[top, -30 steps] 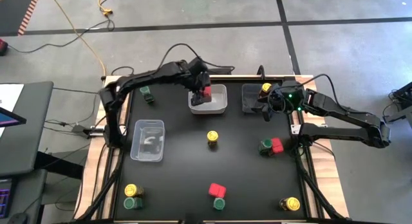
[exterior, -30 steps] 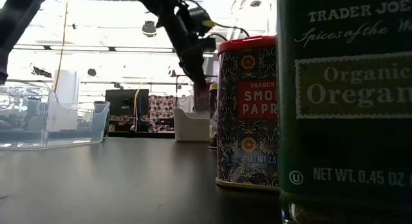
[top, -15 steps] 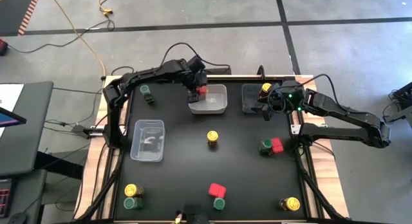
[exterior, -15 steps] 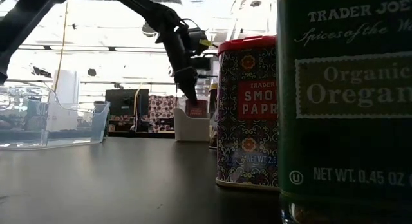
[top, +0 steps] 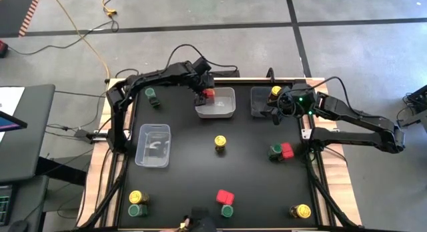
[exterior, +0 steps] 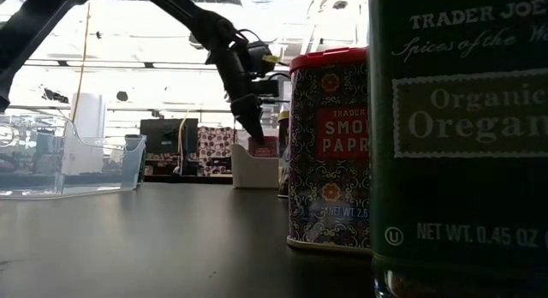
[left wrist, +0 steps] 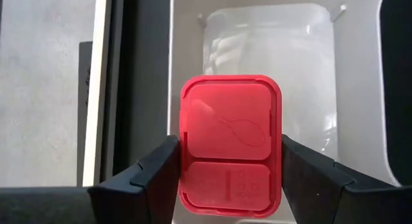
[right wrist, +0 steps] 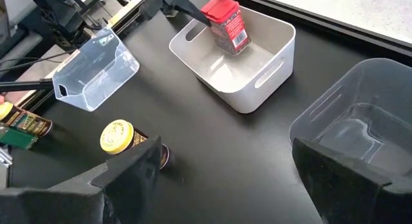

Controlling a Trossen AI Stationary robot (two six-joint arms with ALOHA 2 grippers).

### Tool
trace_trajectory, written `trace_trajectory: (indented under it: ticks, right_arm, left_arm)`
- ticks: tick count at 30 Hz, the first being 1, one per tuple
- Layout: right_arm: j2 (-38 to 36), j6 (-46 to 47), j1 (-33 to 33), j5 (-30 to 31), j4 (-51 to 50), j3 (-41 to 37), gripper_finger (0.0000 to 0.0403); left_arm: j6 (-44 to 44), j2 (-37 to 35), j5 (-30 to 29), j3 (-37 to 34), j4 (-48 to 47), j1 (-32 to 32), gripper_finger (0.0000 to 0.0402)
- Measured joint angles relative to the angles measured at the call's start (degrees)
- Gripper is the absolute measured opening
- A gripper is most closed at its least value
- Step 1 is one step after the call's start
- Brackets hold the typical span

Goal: Sort spices by type
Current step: Put the top left red seasoning can into the white bin

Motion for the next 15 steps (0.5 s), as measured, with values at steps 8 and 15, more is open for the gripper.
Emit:
trace_trajectory:
  ticks: [8, 15]
  right_arm:
    - [0.01, 0.00, -0.01, 0.02, 0.00, -0.01, 0.0374]
    - [0.07, 0.02, -0.06, 0.04, -0.22, -0.01, 0.0374]
  left_arm:
    - [2.99, 0.98, 0.54, 0.09, 0.04, -0.28, 0.0224]
    - [0.30, 2.72, -1.46, 0.07, 1.03, -0.28, 0.0224]
